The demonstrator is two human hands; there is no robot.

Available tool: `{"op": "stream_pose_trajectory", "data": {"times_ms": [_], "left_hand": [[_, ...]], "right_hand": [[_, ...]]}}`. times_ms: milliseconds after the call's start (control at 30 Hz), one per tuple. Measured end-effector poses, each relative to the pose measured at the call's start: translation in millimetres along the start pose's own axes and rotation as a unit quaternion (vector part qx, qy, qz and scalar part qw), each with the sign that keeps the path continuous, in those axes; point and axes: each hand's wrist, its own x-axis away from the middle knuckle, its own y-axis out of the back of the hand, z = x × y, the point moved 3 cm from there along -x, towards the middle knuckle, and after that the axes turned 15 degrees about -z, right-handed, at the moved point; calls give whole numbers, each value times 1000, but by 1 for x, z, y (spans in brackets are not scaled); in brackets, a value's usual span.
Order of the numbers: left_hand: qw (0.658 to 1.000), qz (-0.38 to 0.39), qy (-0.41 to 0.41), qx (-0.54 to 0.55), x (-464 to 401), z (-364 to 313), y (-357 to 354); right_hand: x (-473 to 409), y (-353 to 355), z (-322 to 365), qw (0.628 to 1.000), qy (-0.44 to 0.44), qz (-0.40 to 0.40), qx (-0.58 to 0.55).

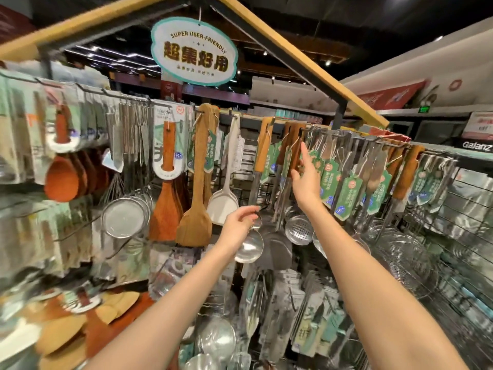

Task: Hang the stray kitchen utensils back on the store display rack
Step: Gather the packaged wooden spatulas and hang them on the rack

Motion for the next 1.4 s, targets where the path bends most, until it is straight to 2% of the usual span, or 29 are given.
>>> {"op": "stream_pose_trajectory", "data": {"times_ms": [233, 367, 600, 700, 800, 1000, 1233, 1400], "left_hand": [[998, -32, -31, -48, 19, 22, 52], [997, -44, -24, -65, 33, 40, 91], [993, -17, -12, -118, 49, 96, 192], [988, -16, 9, -154, 47, 138, 261], [976, -6, 22, -216, 34, 183, 337], [948, -8, 62, -311, 18, 260, 458], [926, -6, 71, -369, -3, 334, 501], [913, 7, 57, -403, -23, 372, 507]], "right_hand": [[45, -4, -5, 994, 69, 9, 80], [100, -21, 12, 986, 120, 64, 96], [231, -76, 50, 968, 145, 194, 64], [293, -127, 49, 962, 122, 231, 81], [358, -188, 39, 953, 43, 281, 104], [470, -291, 17, 908, -38, 380, 172], [506, -380, -18, 882, -40, 424, 203], [500, -432, -35, 891, -41, 405, 202]]}}
